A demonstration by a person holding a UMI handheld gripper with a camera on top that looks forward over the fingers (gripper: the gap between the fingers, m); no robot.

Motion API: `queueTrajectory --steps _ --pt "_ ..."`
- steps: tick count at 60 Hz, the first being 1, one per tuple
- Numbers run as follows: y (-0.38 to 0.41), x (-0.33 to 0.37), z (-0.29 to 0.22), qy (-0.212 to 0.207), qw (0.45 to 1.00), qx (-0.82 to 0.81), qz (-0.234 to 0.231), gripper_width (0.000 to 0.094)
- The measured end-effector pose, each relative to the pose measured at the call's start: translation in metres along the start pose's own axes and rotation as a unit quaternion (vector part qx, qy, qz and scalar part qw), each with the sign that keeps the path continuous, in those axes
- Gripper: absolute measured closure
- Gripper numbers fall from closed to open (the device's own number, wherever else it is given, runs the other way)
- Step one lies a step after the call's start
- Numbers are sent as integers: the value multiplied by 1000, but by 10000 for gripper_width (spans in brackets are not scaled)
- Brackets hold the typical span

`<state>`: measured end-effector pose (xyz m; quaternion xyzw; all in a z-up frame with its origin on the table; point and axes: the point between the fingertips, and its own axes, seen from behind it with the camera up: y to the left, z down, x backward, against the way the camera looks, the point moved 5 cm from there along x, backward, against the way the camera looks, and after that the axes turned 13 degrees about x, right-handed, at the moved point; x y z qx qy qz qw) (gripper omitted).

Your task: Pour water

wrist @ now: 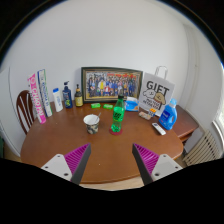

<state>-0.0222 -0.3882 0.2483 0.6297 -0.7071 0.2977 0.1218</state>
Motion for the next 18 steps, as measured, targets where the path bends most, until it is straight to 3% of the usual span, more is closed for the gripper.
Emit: queueTrajectory --steps 18 --pt "13 30 20 17 1000 -1 20 82"
